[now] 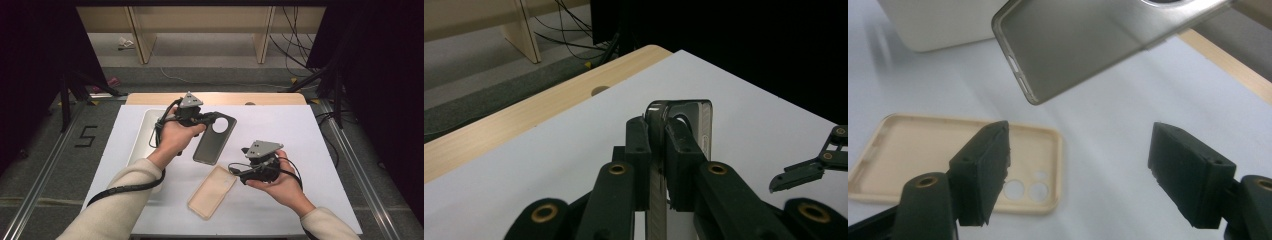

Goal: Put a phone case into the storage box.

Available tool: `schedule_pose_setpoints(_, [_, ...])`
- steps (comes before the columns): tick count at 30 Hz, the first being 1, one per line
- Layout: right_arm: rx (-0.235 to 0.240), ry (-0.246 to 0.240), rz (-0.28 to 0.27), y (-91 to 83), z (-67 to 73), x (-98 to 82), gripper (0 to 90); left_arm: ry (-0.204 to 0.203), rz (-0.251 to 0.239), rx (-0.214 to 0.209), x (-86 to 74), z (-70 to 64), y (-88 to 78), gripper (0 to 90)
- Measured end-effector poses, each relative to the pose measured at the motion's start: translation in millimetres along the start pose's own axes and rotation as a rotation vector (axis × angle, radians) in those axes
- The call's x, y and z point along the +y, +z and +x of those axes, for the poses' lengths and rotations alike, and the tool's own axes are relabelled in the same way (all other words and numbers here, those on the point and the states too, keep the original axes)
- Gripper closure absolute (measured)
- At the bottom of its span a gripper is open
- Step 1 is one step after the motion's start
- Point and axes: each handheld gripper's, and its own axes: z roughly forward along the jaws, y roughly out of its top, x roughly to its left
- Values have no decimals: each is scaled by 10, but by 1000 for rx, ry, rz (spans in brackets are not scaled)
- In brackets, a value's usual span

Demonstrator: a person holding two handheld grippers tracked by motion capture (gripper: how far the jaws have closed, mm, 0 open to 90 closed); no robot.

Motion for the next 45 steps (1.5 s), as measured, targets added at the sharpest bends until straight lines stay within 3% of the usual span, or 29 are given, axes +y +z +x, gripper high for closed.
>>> schedule_pose_setpoints(8, [-19, 44, -20, -40, -59, -34, 252, 16, -40, 28, -19, 84, -93, 818])
schedule_pose_setpoints(22, [-52, 115, -55, -103, -139, -76, 188, 21, -94, 36, 4, 175, -265, 818])
schedule_pose_setpoints(45, [-58, 169, -76, -165, -200, -149, 174, 35, -166, 36, 103, 320, -488, 818])
